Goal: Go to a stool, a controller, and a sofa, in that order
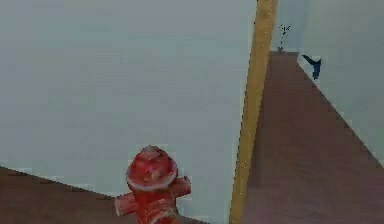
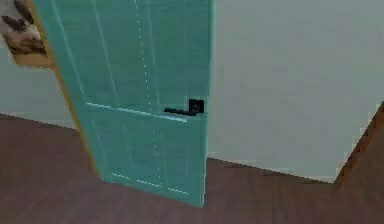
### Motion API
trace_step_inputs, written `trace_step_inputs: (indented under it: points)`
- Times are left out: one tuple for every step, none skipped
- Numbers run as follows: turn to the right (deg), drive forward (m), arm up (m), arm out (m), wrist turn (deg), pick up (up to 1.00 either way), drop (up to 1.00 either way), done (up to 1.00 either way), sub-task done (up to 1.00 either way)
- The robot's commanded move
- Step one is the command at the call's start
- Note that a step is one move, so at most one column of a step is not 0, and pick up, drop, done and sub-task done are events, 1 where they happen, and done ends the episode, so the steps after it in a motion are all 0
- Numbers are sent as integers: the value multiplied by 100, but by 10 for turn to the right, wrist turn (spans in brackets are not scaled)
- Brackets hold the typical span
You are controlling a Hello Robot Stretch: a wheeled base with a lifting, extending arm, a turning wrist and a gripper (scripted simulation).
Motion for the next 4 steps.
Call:
trace_step_inputs:
  points:
    - [450, 0, 0, 0, 0, 0, 0, 0, 0]
    - [150, 0, 0, 0, 0, 0, 0, 0, 0]
    - [0, 40, 0, 0, 0, 0, 0, 0, 0]
    - [-420, 0, 0, 0, 0, 0, 0, 0, 0]
